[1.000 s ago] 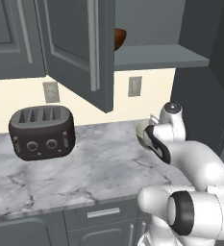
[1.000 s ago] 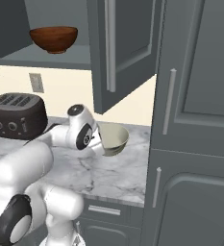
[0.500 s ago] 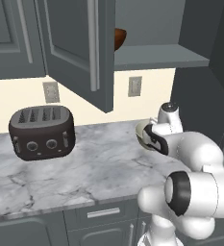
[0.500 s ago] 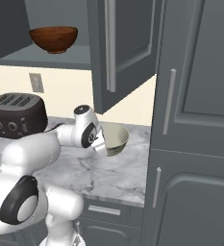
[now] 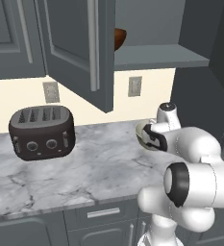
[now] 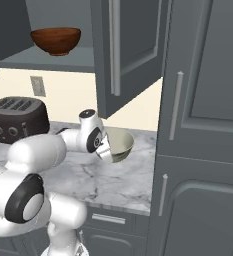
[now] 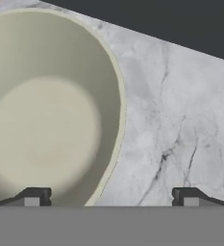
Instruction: Open the cabinet. Pick the bowls from the counter and place them in the cabinet. Then close the cabinet.
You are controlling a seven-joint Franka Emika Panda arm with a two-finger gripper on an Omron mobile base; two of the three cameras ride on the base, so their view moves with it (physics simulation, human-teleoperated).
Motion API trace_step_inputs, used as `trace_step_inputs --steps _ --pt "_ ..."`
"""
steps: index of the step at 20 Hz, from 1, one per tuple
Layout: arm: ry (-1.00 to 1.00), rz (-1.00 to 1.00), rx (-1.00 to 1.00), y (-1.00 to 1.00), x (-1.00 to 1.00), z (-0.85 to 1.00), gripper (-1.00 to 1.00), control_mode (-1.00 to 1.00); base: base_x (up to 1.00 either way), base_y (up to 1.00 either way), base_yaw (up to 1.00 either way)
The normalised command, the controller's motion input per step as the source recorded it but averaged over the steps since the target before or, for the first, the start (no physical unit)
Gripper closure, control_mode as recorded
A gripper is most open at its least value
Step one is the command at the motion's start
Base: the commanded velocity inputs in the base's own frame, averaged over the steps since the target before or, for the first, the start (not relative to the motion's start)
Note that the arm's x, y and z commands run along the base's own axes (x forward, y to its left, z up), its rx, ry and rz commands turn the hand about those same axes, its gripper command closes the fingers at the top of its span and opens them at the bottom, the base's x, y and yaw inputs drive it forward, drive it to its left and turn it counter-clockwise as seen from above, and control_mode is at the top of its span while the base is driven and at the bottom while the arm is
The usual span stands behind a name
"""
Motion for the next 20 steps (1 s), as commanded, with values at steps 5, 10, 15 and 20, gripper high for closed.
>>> trace_step_inputs --steps 5,10,15,20 --pt "0.00 0.00 0.00 0.00 0.14 -0.06 -1.00 -1.00 0.00 0.00 0.00" --pt "0.00 0.00 0.00 0.00 0.18 -0.08 -1.00 -1.00 0.00 0.00 0.00" --pt "0.00 0.00 -0.03 0.00 0.14 -0.20 -1.00 -1.00 0.00 0.00 0.00" --pt "0.00 0.00 -0.04 0.00 0.09 -0.24 -1.00 -1.00 0.00 0.00 0.00"
